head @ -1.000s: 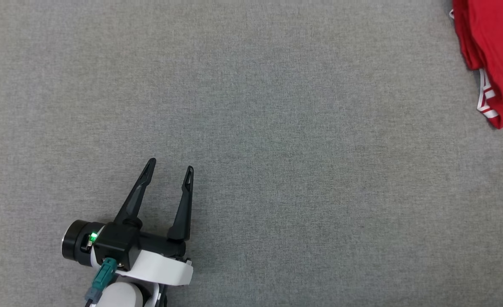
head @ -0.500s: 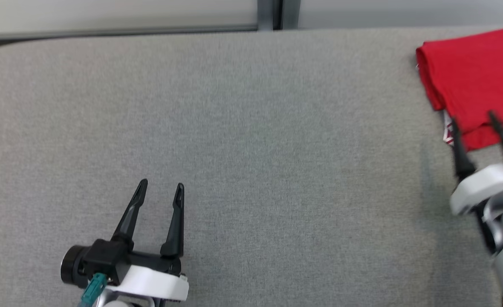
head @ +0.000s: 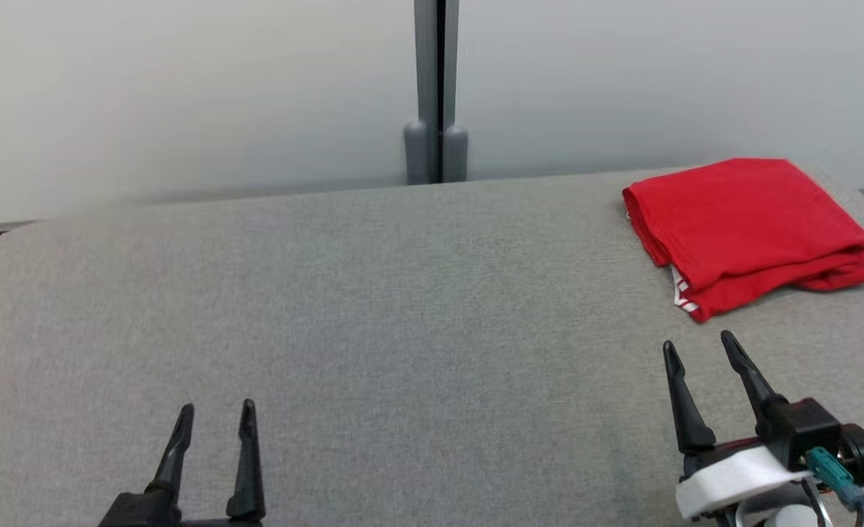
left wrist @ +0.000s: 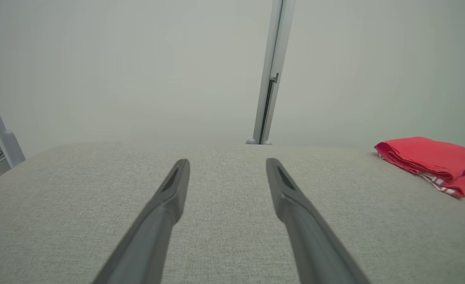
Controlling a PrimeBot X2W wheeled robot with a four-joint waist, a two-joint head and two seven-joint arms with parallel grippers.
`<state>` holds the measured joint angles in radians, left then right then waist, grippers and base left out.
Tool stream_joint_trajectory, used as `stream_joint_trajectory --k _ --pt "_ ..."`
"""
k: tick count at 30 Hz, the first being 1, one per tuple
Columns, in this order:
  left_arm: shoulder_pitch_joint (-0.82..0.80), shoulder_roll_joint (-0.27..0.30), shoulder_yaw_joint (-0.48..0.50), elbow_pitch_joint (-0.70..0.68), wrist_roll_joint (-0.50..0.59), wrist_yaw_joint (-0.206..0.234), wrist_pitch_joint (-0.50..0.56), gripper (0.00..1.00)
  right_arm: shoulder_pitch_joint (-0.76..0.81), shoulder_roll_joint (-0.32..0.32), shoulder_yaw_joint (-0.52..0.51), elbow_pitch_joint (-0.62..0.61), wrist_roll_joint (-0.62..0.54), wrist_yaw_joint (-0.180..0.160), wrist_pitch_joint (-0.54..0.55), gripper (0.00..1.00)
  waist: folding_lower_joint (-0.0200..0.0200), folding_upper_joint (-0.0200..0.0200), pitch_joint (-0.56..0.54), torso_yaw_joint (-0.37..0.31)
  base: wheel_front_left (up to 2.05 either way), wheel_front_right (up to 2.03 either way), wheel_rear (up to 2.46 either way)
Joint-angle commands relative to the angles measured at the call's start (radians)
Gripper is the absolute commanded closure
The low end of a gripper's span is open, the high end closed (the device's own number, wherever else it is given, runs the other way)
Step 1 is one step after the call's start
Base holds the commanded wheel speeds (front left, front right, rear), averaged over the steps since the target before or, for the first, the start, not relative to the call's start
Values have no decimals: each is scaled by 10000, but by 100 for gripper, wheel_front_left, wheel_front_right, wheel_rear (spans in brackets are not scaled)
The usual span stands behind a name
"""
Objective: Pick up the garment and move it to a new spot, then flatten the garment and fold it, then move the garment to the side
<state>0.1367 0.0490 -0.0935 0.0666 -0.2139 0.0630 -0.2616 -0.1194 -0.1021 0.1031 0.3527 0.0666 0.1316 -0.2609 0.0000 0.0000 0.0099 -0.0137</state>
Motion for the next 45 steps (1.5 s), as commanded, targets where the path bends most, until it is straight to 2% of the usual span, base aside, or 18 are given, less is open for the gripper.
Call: stream_joint_trajectory --k 1,6,9,11,24,25,30,45 --pt "252 35 249 54 -186 82 -43 0 505 100 -41 -531 -35 -20 -50 0 0 0 -446 -254 0 0 0" --pt "569 34 630 85 -312 1 -43 0 1367 270 -78 -1511 102 -20 -51 0 0 0 -718 -304 0 0 0" --pt "758 34 793 137 -291 -103 -43 0 1871 285 361 -1795 420 -14 -52 0 0 0 -820 -329 0 0 0" --pt "839 31 798 225 -203 -198 -43 0 2057 136 488 -1855 503 -17 -52 0 0 0 -866 -338 0 0 0" --pt "1032 35 598 453 -38 -466 -43 0 2349 229 736 -1847 600 -14 -53 0 0 0 -1021 -361 0 0 0" --pt "1015 -2 581 441 -58 -455 0 100 2240 232 732 -1829 570 -8 -2 100 0 0 -1022 -362 0 0 0" --pt "1012 -70 576 842 -231 -472 112 100 2407 253 732 -1519 735 -8 55 100 0 0 -1017 -360 0 0 0" --pt "300 -49 877 1023 -2968 -766 835 100 1929 137 363 -1444 3858 -8 622 100 0 0 -902 -300 0 0 0"
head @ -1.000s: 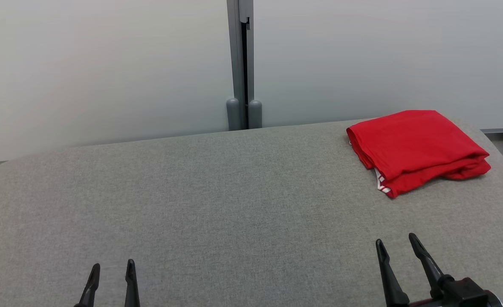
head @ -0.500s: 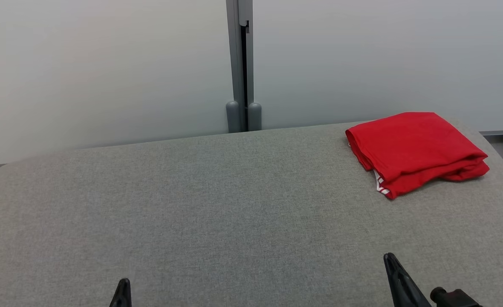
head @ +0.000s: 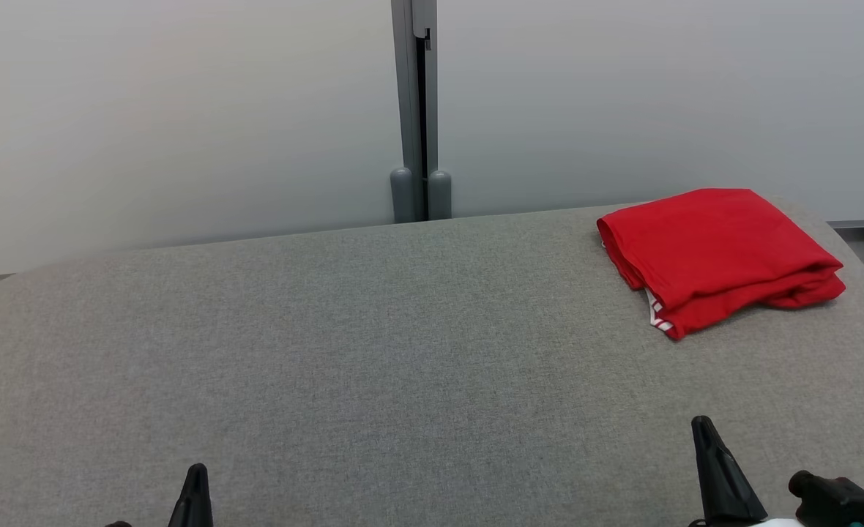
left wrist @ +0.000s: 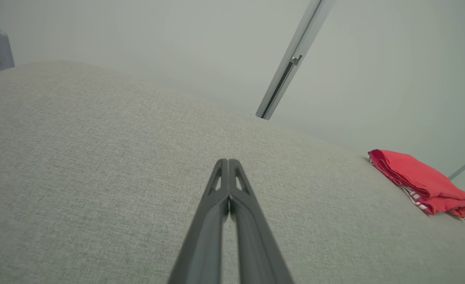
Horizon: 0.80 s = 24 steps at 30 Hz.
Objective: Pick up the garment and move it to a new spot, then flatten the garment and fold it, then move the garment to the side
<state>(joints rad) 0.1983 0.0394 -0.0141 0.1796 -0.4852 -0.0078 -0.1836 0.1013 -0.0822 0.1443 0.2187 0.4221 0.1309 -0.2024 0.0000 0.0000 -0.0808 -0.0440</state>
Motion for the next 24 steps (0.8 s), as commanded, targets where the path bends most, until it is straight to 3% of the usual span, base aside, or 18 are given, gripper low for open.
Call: stream_joint_trajectory --k 1,24 --pt "-358 48 101 -96 -421 -78 97 100 -307 -68 -74 -99 489 0 76 100 0 0 12 7 0 0 0" --pt "-1194 73 458 112 -3634 -425 944 100 -848 -123 -606 -14 4045 -1 816 100 0 0 180 95 0 0 0"
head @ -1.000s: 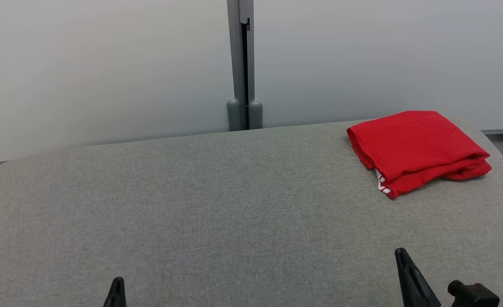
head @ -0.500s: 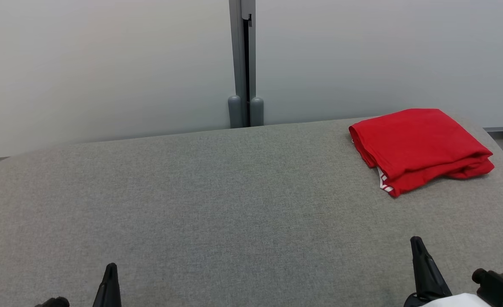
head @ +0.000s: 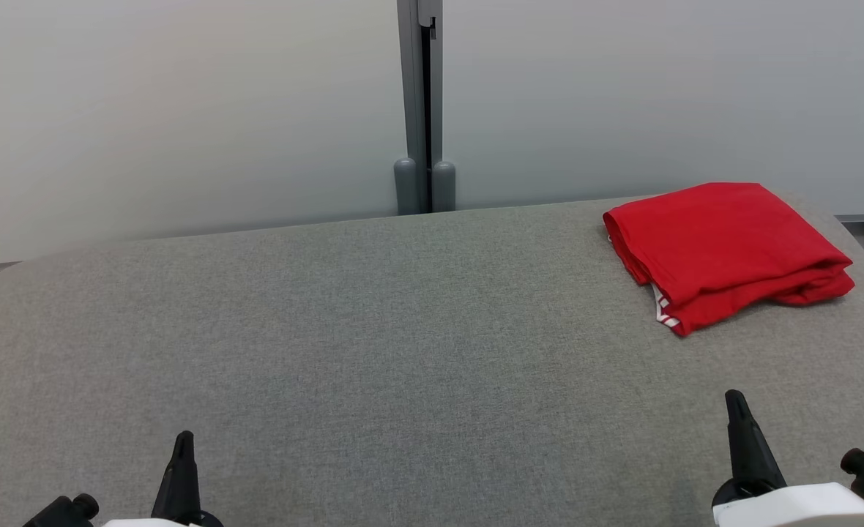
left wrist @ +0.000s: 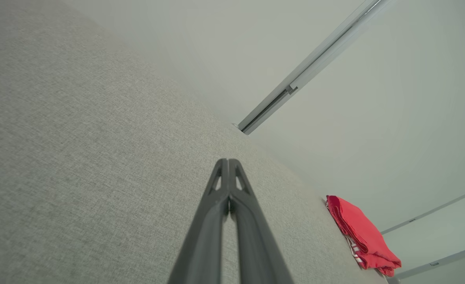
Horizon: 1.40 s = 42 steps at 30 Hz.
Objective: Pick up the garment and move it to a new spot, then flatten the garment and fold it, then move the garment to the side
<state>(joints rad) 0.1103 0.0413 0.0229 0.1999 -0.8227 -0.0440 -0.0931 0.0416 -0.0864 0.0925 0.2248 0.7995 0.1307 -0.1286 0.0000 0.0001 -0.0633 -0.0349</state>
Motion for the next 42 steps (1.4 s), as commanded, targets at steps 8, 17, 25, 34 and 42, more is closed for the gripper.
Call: stream_joint_trajectory --k 8,17,25,34,42 --pt "-582 63 197 -24 -1242 -175 303 100 -420 -81 -272 -51 1352 1 324 100 0 -1 67 36 0 0 0" --pt "-838 70 308 50 -2274 -285 576 100 -593 -73 -468 -23 2465 1 594 100 0 -1 135 72 0 0 0" --pt "-1054 76 407 110 -3111 -375 807 100 -740 -58 -654 0 3366 1 806 100 0 -1 197 104 0 0 0" --pt "-1295 83 501 168 -3993 -466 1034 100 -895 -35 -830 28 4299 1 1049 100 0 -1 265 140 0 0 0" --pt "-1478 89 581 220 -4715 -549 1234 100 -993 -12 -1003 56 5066 1 1251 100 0 -1 326 172 0 0 0"
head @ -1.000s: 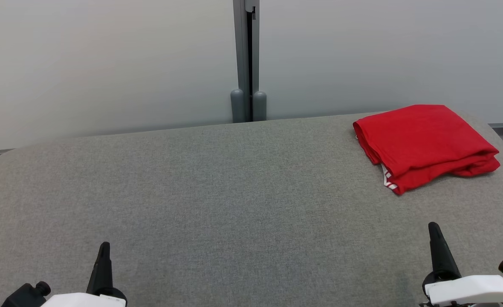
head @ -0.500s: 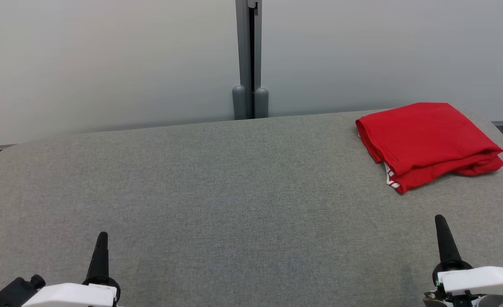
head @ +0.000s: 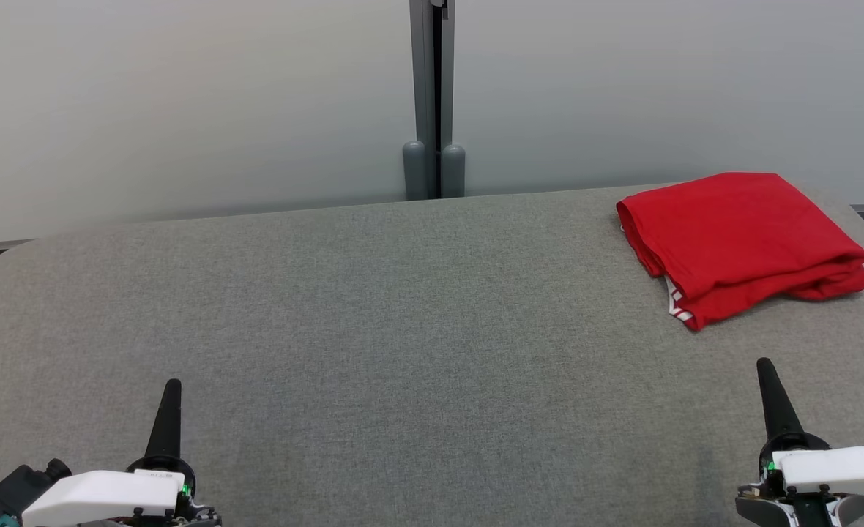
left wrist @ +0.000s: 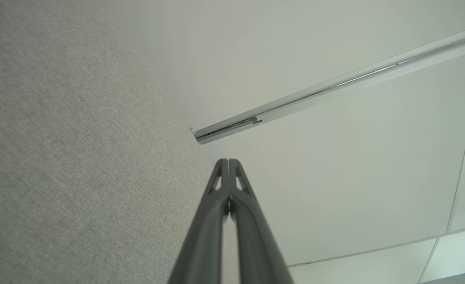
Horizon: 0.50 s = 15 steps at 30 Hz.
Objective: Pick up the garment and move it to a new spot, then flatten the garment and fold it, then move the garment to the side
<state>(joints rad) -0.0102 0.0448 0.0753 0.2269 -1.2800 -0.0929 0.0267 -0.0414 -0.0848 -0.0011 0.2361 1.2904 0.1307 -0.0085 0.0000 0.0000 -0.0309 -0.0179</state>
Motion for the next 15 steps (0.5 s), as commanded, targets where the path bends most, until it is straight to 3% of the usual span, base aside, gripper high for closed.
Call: stream_joint_trajectory --k 1,15 --pt "-304 55 67 -46 -211 -71 58 100 -185 -24 -86 -54 244 1 83 100 0 0 9 5 0 0 0" --pt "-564 64 199 42 -1368 -198 366 100 -376 17 -354 -14 1446 1 408 100 0 0 116 61 0 0 0"
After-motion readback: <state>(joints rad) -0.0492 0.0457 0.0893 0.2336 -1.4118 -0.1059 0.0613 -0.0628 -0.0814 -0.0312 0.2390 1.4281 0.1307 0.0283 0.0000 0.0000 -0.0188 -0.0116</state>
